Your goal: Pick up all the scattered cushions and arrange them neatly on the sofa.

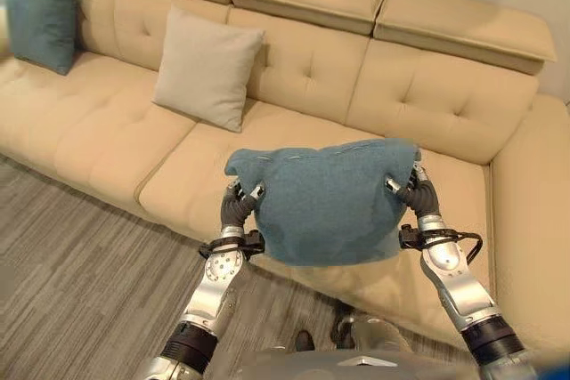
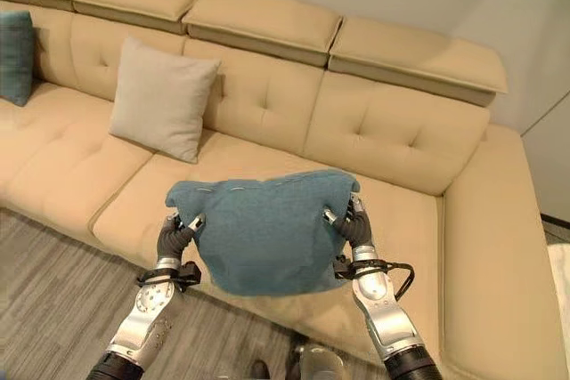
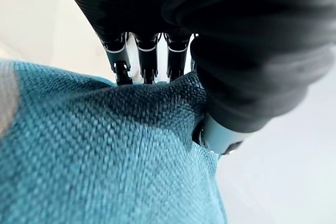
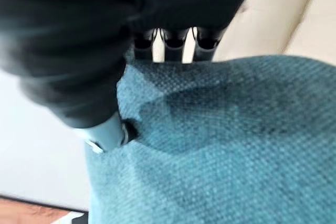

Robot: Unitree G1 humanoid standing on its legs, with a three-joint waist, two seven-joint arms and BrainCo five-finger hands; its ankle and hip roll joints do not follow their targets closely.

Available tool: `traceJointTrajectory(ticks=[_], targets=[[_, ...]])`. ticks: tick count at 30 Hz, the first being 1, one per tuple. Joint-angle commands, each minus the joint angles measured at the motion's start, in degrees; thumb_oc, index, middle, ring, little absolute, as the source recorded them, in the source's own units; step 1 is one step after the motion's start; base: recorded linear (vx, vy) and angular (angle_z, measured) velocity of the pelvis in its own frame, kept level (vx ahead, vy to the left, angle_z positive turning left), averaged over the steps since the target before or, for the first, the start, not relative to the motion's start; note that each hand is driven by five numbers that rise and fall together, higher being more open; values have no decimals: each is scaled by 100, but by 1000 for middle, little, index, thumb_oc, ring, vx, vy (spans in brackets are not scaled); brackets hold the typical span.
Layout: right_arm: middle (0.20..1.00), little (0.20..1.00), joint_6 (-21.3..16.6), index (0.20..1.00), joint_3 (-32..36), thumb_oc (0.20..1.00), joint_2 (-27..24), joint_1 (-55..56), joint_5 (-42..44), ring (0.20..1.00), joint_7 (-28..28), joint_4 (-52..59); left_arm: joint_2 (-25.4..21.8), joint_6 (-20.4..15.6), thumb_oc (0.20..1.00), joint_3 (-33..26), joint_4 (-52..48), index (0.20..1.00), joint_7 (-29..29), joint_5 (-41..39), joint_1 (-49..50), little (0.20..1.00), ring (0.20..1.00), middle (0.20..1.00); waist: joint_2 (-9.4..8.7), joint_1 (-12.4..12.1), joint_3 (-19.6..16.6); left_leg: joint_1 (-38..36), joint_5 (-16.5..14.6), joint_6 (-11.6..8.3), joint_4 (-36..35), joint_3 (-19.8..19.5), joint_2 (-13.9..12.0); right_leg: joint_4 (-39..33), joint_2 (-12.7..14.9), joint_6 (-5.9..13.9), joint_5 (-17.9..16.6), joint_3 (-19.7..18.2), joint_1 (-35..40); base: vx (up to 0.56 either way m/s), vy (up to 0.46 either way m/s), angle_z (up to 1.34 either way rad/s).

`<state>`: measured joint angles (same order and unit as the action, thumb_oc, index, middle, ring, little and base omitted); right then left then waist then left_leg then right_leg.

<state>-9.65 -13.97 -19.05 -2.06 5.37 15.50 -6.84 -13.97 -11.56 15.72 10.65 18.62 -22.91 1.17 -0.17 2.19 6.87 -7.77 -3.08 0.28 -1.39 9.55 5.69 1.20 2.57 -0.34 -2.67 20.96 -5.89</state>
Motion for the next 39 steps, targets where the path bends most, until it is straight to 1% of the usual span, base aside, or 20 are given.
traceJointTrajectory(ticks=[1, 2, 3, 4, 5, 7, 8, 9, 10, 11, 13, 14, 18, 21, 28, 31, 34, 37, 38, 39], targets=[[200, 200, -638, 200, 36, 200, 149, -530, 30, 200, -73, 516, -33, -568, 200, 284, -728, 200, -348, 204, -394, 200, 200, 200, -447, -61, -172, 857, -394, -475, 1634, 77, -823, -320, 360, 706, 142, -348, 655, 117, -165, -2], [200, 200, -609, 200, 11, 200, 118, -554, 57, 200, -63, 505, -31, -555, 200, 259, -730, 200, -293, 193, -393, 200, 200, 200, -497, -128, -127, 1199, -384, -461, 1728, -197, -789, -373, 332, 660, 182, -476, 700, 178, -180, -31], [200, 200, -594, 200, 13, 200, 102, -548, 61, 200, -58, 498, -32, -539, 200, 253, -732, 200, -257, 221, -409, 200, 200, 200, -533, -156, -125, 1324, -356, -450, 1520, -433, -755, -399, 291, 657, 187, -591, 744, 151, -53, -65], [200, 200, -584, 200, 20, 200, 83, -550, 82, 200, -35, 485, -43, -535, 200, 222, -742, 200, -210, 231, -442, 200, 200, 200, -543, -203, -66, 1484, -174, -482, 1353, -717, -705, -403, 234, 646, 216, -740, 785, 110, -24, -83], [200, 200, -584, 200, 20, 200, 83, -552, 83, 200, -35, 485, -43, -535, 200, 222, -741, 200, -209, 231, -444, 200, 200, 200, -546, -203, -63, 1477, -168, -482, 1342, -718, -703, -402, 236, 646, 218, -739, 788, 71, -10, -99], [200, 200, -575, 200, 10, 200, 81, -576, 103, 200, -5, 441, -47, -536, 200, 190, -751, 200, -162, 219, -486, 200, 200, 200, -516, -263, -18, 1597, 45, -533, 1123, -1048, -661, -406, 157, 629, 270, -917, 837, 66, 12, -91], [200, 200, -574, 200, 6, 200, 75, -583, 94, 200, 11, 429, -47, -540, 200, 173, -758, 200, -140, 222, -494, 200, 200, 200, -485, -287, -5, 1637, 137, -552, 1024, -1177, -650, -391, 124, 614, 307, -989, 858, 137, 63, -59], [200, 200, -561, 200, 2, 200, 44, -578, 56, 200, 19, 410, -44, -552, 200, 168, -748, 200, -152, 221, -490, 200, 200, 200, -394, -276, -37, 1583, 206, -551, 780, -1259, -688, -357, 67, 582, 393, -1097, 911, 164, 88, -43], [200, 200, -555, 200, 5, 200, 23, -546, 24, 200, -2, 431, -42, -547, 200, 169, -744, 200, -166, 231, -475, 200, 200, 200, -332, -273, -81, 1399, 255, -545, 505, -1265, -744, -358, 35, 573, 429, -1118, 948, 201, 125, -46], [200, 200, -543, 200, 16, 200, -2, -504, -10, 200, -10, 439, -50, -532, 200, 180, -747, 200, -173, 246, -460, 200, 200, 200, -287, -245, -126, 1289, 279, -548, 423, -1240, -759, -341, 46, 569, 462, -1117, 977, 163, 114, -52], [200, 200, -521, 200, 33, 200, 6, -452, 2, 200, -17, 450, -69, -516, 200, 203, -742, 200, -171, 247, -461, 200, 200, 200, -246, -211, -188, 1106, 291, -529, 272, -1197, -745, -307, 62, 561, 499, -1181, 1024, 185, 139, -42], [200, 200, -495, 200, 76, 200, 2, -398, -41, 200, -17, 474, -108, -494, 200, 219, -753, 200, -189, 296, -498, 200, 200, 200, -224, -171, -240, 933, 277, -503, 174, -1079, -736, -289, 109, 570, 525, -1232, 1085, 212, 155, -20], [200, 200, -451, 200, 138, 200, 38, -352, -92, 200, -1, 472, -171, -450, 200, 213, -799, 200, -173, 388, -547, 200, 200, 200, -205, -122, -344, 618, 182, -396, -10, -874, -662, -314, 202, 654, 507, -1371, 1183, 147, 123, -10], [200, 200, -435, 200, 204, 200, 76, -369, -116, 200, 47, 505, -181, -421, 200, 211, -845, 200, -149, 430, -635, 200, 200, 200, -191, -87, -380, 521, 138, -326, -126, -750, -637, -360, 271, 723, 461, -1467, 1167, 81, 91, -18], [200, 200, -429, 200, 251, 200, 57, -725, -217, 200, 258, 541, -182, -421, 200, 260, -737, 200, 16, 592, -1188, 200, 200, 200, -128, 17, -437, 369, 108, -290, -361, -567, -625, -560, 329, 830, 315, -1562, 1140, 28, 37, -14], [200, 200, -409, 200, 188, 200, -23, -1359, -230, 200, 472, 464, -217, -467, 200, 271, -480, 200, 305, 601, -1888, 200, 200, 200, -111, 54, -432, 433, 88, -290, -361, -473, -621, -620, 364, 914, 218, -1604, 1038, -27, 10, -9], [200, 200, -386, 200, 119, 200, -111, -1992, -195, 200, 637, 280, -279, -525, 200, 321, -190, 200, 511, 562, -2591, 200, 200, 200, -88, 57, -341, 554, 103, -292, -361, -423, -623, -620, 384, 970, 138, -1627, 868, -102, 8, -19], [200, 200, -359, 200, 49, 200, -308, -3146, -132, 200, 1022, -221, -410, -588, 200, 517, 364, 200, 804, 548, -3915, 200, 200, 200, -45, 53, -72, 995, 236, -322, -361, -412, -628, -620, 398, 1035, 9, -1592, 406, -249, 6, -10], [200, 200, -356, 200, 29, 200, -451, -3552, -78, 200, 1149, -426, -491, -619, 200, 618, 593, 200, 880, 546, -4365, 200, 200, 200, -31, 53, 26, 1214, 309, -347, -361, -435, -635, -620, 392, 1042, -47, -1594, 192, -238, 2, 0], [200, 200, -352, 200, 10, 200, -527, -3760, -50, 200, 1211, -528, -539, -628, 200, 670, 720, 200, 943, 553, -4575, 200, 200, 200, -28, 57, 80, 1320, 347, -364, -361, -441, -634, -620, 393, 1055, -86, -1586, 81, -197, -3, 5]])
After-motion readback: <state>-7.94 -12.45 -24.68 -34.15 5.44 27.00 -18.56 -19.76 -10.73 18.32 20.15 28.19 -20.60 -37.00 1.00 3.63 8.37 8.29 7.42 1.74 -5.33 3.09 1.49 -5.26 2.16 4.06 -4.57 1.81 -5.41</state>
